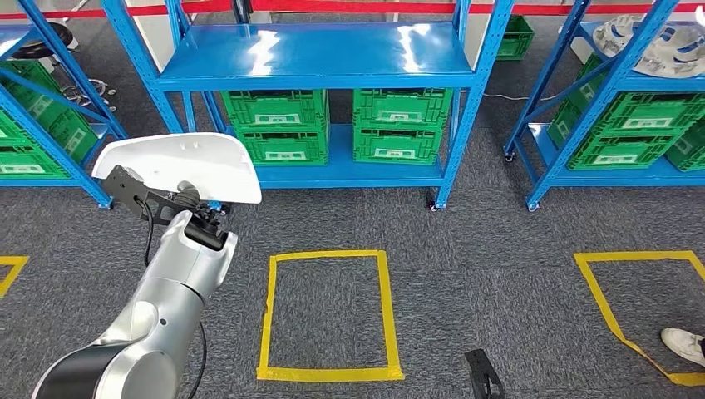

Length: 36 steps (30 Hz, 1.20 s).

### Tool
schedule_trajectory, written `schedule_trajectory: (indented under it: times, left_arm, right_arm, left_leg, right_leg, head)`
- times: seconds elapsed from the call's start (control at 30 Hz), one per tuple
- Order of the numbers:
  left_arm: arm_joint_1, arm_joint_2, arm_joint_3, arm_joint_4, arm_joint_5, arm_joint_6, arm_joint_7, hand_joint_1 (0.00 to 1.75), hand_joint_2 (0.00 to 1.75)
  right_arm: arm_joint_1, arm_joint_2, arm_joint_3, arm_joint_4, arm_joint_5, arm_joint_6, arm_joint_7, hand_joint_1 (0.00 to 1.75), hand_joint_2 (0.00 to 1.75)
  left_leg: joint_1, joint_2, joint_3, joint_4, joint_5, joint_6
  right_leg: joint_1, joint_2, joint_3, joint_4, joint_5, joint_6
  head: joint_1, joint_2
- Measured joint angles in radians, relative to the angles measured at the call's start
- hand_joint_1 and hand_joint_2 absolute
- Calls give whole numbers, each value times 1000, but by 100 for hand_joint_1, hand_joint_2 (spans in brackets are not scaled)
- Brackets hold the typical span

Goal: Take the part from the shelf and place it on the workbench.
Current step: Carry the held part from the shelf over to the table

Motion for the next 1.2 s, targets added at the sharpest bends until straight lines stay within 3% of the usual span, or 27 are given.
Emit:
schedule_trajectory:
  times: [0.03, 0.1, 0.13, 0.17, 0.2, 0.27, 0.33, 0.37, 0.4, 0.47, 0.5, 0.53, 0.6, 0.63, 0.67, 0.7, 0.73, 0.77, 0.8, 0.83, 0.9, 0.97, 1.0, 1.13, 1.2]
  left_arm:
    - [0, 3, -1, 0, 0, 0, 0, 175, 175]
    - [1, 6, -2, 1, 2, 0, 1, 175, 175]
    - [2, 7, -3, 2, 4, 0, 1, 175, 175]
    - [3, 7, -4, 4, 6, 0, 1, 175, 175]
    - [5, 7, -5, 4, 9, 0, 1, 175, 175]
    - [6, 7, -8, 4, 13, 0, 2, 175, 175]
    - [5, 4, -13, 0, 14, 0, 2, 175, 175]
    - [3, 2, -16, -2, 15, 0, 3, 175, 175]
    - [2, 1, -19, -3, 16, 0, 3, 175, 175]
    - [1, 0, -21, -1, 18, 0, 4, 175, 175]
    - [0, -2, -23, 0, 19, 0, 4, 175, 175]
    - [-1, -3, -25, 0, 20, 0, 4, 175, 175]
    - [-2, -5, -30, 2, 21, 0, 4, 175, 175]
    - [-2, -5, -32, 3, 22, 0, 4, 175, 175]
    - [-1, -4, -34, 4, 23, 0, 4, 175, 175]
    - [-1, -4, -35, 5, 25, 0, 4, 175, 175]
    - [-1, -4, -35, 5, 27, 0, 4, 175, 175]
    - [-1, -4, -36, 5, 28, 0, 4, 175, 175]
    - [-1, -5, -37, 5, 29, 0, 4, 175, 175]
    - [-2, -5, -38, 5, 30, 0, 4, 175, 175]
    - [-3, -7, -42, 5, 31, 0, 3, 175, 175]
    - [-2, -8, -45, 6, 33, 0, 3, 175, 175]
    - [-2, -7, -47, 7, 34, 0, 3, 175, 175]
    - [-3, -4, -50, 9, 35, 0, 4, 175, 175]
    - [-3, -3, -50, 9, 36, 0, 4, 175, 175]
  right_arm:
    - [0, 0, 0, 0, -1, 0, 0, 0, 0]
    - [0, 0, 0, 0, -1, 0, 0, 0, 0]
    - [0, 0, 0, 0, -1, -1, 0, 0, 0]
    - [1, 1, 0, 0, -1, -1, 0, 0, 0]
    - [1, 1, 0, 0, -2, -1, 0, 0, 0]
    - [1, 1, 0, 0, -2, -1, 0, 0, 0]
    - [2, 1, 0, 0, -3, -1, -2, 0, 0]
    - [3, 1, 0, 0, -5, -1, -4, 0, 0]
    - [4, 1, -1, 0, -6, -2, -8, 0, 0]
    - [7, 0, -1, 0, -7, -2, -16, 0, 0]
    - [8, 0, -2, 0, -7, -1, -19, 0, 0]
    - [9, 0, -2, 0, -7, -1, -20, 0, 0]
    - [10, 1, -2, 0, -7, -1, -24, 0, 0]
    - [9, 1, -2, 0, -7, -2, -27, 0, 0]
    - [9, 1, -2, 0, -7, -2, -30, 0, 0]
    - [9, 1, -2, 0, -7, -2, -32, 0, 0]
    - [10, 1, -2, 0, -7, -3, -34, 0, 0]
    - [9, 1, -2, 0, -7, -3, -34, 0, 0]
    - [9, 1, -2, 0, -7, -4, -35, 0, 0]
    - [8, 1, -2, 0, -7, -5, -35, 0, 0]
    - [9, 1, -2, 0, -7, -6, -34, 0, 0]
    - [11, 1, -3, 0, -7, -7, -34, 0, 0]
    - [11, 1, -3, 0, -7, -7, -33, 0, 0]
    - [11, 1, -5, 0, -7, -8, -33, 0, 0]
    - [11, 1, -5, 0, -7, -8, -33, 0, 0]
  left_leg:
    - [1, -6, -13, 35, -41, -6]
    - [2, -13, -42, 157, -137, -14]
    - [3, -14, -52, 223, -166, -16]
    - [3, -14, -51, 263, -168, -18]
    - [3, -14, -34, 270, -149, -17]
    - [2, -10, 46, 187, -110, -13]
    - [-2, -1, 142, 51, -126, -3]
    - [-5, 2, 168, 7, -141, 3]
    - [-8, 3, 178, -14, -146, 9]
    - [-6, 4, 163, -21, -128, 24]
    - [-3, 6, 152, -24, -116, 32]
    - [1, 8, 140, -27, -104, 39]
    - [2, 9, 114, -26, -81, 44]
    - [2, 9, 99, -25, -69, 43]
    - [2, 10, 84, -24, -58, 42]
    - [1, 10, 70, -22, -48, 40]
    - [1, 11, 56, -21, -37, 38]
    - [1, 11, 44, -18, -29, 36]
    - [1, 11, 34, -16, -21, 32]
    - [0, 12, 26, -15, -12, 28]
    - [1, 12, 19, -19, 7, 17]
    - [2, 10, 16, -25, 20, 4]
    - [2, 5, 9, -19, 9, -2]
    - [4, -12, -43, 144, -135, -13]
    - [4, -13, -50, 176, -154, -14]
  right_leg:
    - [-3, -1, -12, -3, 14, -5]
    - [-3, -1, -44, -1, 39, -10]
    - [-3, -1, -63, 2, 52, -11]
    - [-3, -1, -82, 5, 64, -10]
    - [-3, -1, -101, 10, 75, -9]
    - [-3, -2, -135, 20, 94, -5]
    - [-1, -3, -155, 27, 112, 4]
    - [1, -3, -160, 27, 121, 9]
    - [2, -4, -163, 24, 131, 14]
    - [1, -5, -169, 18, 144, 24]
    - [1, -7, -177, 29, 128, 30]
    - [0, -10, -189, 57, 92, 35]
    - [-2, -17, -220, 171, -12, 44]
    - [-3, -19, -231, 238, -48, 47]
    - [-3, -20, -233, 289, -59, 48]
    - [-3, -21, -222, 312, -48, 48]
    - [-3, -21, -192, 298, -22, 46]
    - [-3, -18, -146, 248, 2, 42]
    - [-3, -12, -92, 177, 8, 38]
    - [-1, -4, -40, 101, 0, 32]
    - [2, 9, 11, 11, -27, 22]
    - [3, 8, 8, -4, -17, 11]
    - [1, 6, 2, -5, -7, 4]
    - [-3, 3, -32, -6, 27, -13]
    - [-2, 3, -37, -6, 30, -13]
  head:
    - [0, 0]
    - [0, 0]
    - [0, 0]
    - [0, 0]
    - [0, 0]
    - [0, 0]
    - [0, 0]
    - [0, 0]
    - [0, 0]
    - [0, 0]
    - [0, 0]
    - [1, 0]
    - [1, 0]
    - [1, 0]
    - [1, 0]
    - [1, 0]
    - [1, 0]
    - [1, 0]
    - [1, 0]
    - [1, 0]
    - [1, 0]
    - [1, 0]
    - [1, 0]
    - [-1, 0]
    - [-1, 0]
